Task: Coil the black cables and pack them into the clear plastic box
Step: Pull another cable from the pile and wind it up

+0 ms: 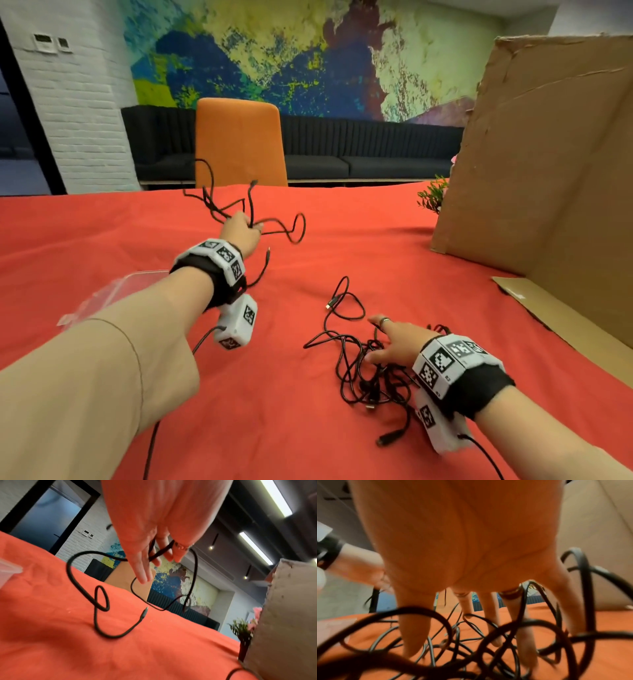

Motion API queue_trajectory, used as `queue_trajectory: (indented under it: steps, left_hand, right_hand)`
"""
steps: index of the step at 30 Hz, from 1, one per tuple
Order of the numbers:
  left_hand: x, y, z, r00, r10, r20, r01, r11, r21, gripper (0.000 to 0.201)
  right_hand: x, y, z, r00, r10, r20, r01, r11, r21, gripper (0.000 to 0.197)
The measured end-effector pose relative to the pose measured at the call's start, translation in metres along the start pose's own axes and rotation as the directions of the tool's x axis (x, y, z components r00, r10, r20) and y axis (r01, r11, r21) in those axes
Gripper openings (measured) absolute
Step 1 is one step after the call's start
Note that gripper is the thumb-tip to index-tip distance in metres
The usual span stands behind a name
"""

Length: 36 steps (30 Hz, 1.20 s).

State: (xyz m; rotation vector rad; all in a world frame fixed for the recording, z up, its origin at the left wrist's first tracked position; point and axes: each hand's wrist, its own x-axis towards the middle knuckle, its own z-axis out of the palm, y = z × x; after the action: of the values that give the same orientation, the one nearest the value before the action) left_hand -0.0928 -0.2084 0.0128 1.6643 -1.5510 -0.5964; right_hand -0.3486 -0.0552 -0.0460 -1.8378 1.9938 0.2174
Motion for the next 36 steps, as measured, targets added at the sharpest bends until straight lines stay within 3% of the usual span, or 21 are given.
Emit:
queue_trajectory:
  steps: [3,6,8,10,13,16,20,24,28,30,32,33,34,35,36]
  left_hand:
    - [-0.018,-0.013,0.013,0.992,0.024,0.122,-0.044,0.985,0.169,0.021]
    - [-0.022,-0.02,0.029,0.974,0.08,0.21,-0.13,0.964,0.234,0.022]
    - [-0.021,-0.025,0.039,0.957,0.112,0.269,-0.18,0.952,0.246,0.023]
    - [-0.023,-0.031,0.046,0.915,0.075,0.397,-0.217,0.92,0.326,0.032]
    - [-0.031,-0.03,0.048,0.831,-0.095,0.548,-0.259,0.806,0.532,0.072]
    - [-0.039,-0.018,0.04,0.812,-0.126,0.569,-0.36,0.659,0.66,0.081]
    - [-0.055,-0.009,0.026,0.797,-0.094,0.596,-0.465,0.534,0.706,0.063]
    - [-0.067,-0.022,0.016,0.778,-0.093,0.621,-0.498,0.512,0.7,0.047]
    - [-0.078,-0.04,0.007,0.776,-0.168,0.609,-0.43,0.565,0.704,0.046]
    - [-0.087,-0.041,0.006,0.815,-0.15,0.559,-0.412,0.528,0.743,0.042]
    - [-0.096,-0.031,0.006,0.874,-0.053,0.484,-0.405,0.472,0.783,0.036]
    - [-0.103,-0.023,0.007,0.887,-0.007,0.463,-0.393,0.514,0.762,0.036]
    - [-0.109,-0.015,0.008,0.885,0.003,0.466,-0.365,0.627,0.689,0.042]
    - [-0.115,-0.008,0.011,0.866,-0.013,0.5,-0.299,0.787,0.539,0.052]
    - [-0.123,0.0,0.013,0.819,-0.059,0.571,-0.147,0.94,0.308,0.059]
  right_hand:
    - [-0.004,-0.004,0.0,0.978,0.078,-0.191,-0.073,0.997,0.035,0.062]
    - [-0.01,-0.02,-0.002,0.903,0.05,-0.426,-0.074,0.997,-0.039,0.048]
    - [-0.009,-0.035,0.0,0.918,-0.029,-0.396,-0.015,0.994,-0.106,0.058]
    - [-0.006,-0.048,0.007,0.965,-0.066,-0.254,0.029,0.989,-0.147,0.072]
    - [0.002,-0.056,0.016,0.993,-0.064,-0.103,0.047,0.986,-0.159,0.082]
    - [0.008,-0.055,0.024,0.995,-0.04,-0.087,0.023,0.983,-0.183,0.073]
    - [0.006,-0.05,0.028,0.997,-0.03,-0.077,0.017,0.986,-0.168,0.052]
    - [-0.003,-0.043,0.028,0.996,-0.068,-0.06,0.063,0.995,-0.079,0.039]
    - [-0.021,-0.036,0.023,0.992,-0.073,-0.1,0.064,0.994,-0.093,0.034]
    - [-0.029,-0.032,0.02,0.978,-0.067,-0.196,0.053,0.996,-0.077,0.035]
    - [-0.037,-0.031,0.017,0.946,-0.095,-0.309,0.085,0.995,-0.047,0.035]
    - [-0.04,-0.03,0.018,0.926,-0.127,-0.355,0.123,0.992,-0.034,0.031]
    - [-0.044,-0.03,0.018,0.898,-0.174,-0.404,0.186,0.983,-0.011,0.024]
    - [-0.049,-0.031,0.018,0.868,-0.214,-0.448,0.24,0.971,0.0,0.013]
    - [-0.053,-0.032,0.019,0.84,-0.253,-0.48,0.297,0.955,0.017,0.004]
